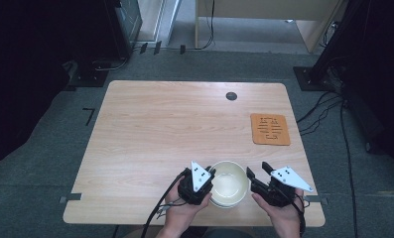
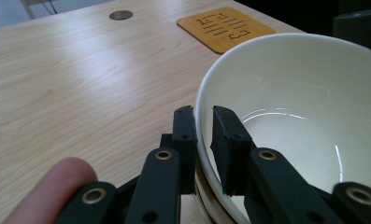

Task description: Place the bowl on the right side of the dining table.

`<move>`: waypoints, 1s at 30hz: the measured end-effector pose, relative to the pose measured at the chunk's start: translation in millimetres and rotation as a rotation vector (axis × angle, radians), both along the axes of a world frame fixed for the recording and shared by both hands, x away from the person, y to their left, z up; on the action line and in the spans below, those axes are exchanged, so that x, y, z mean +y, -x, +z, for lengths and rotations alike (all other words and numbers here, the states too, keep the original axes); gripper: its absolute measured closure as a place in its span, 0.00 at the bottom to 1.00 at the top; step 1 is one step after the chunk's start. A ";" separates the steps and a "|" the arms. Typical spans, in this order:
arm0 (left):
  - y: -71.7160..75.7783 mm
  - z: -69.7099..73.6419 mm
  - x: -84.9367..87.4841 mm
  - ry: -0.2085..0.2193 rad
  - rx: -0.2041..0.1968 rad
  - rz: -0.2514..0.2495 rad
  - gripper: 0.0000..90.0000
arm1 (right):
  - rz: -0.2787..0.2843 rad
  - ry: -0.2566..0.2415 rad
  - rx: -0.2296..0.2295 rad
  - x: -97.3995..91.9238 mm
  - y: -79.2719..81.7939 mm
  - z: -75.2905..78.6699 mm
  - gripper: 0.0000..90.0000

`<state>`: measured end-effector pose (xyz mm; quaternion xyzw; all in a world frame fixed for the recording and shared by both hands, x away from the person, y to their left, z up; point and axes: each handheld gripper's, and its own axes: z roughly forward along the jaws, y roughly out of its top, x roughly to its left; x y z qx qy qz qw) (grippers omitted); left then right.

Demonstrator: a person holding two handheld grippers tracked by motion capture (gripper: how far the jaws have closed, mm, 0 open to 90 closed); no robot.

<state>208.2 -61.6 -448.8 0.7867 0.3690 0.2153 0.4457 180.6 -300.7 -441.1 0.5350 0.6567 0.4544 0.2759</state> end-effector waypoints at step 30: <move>1.1 -1.1 -5.4 -0.024 -0.061 -0.007 0.90 | 0.046 -0.076 0.008 2.5 0.2 0.5 0.37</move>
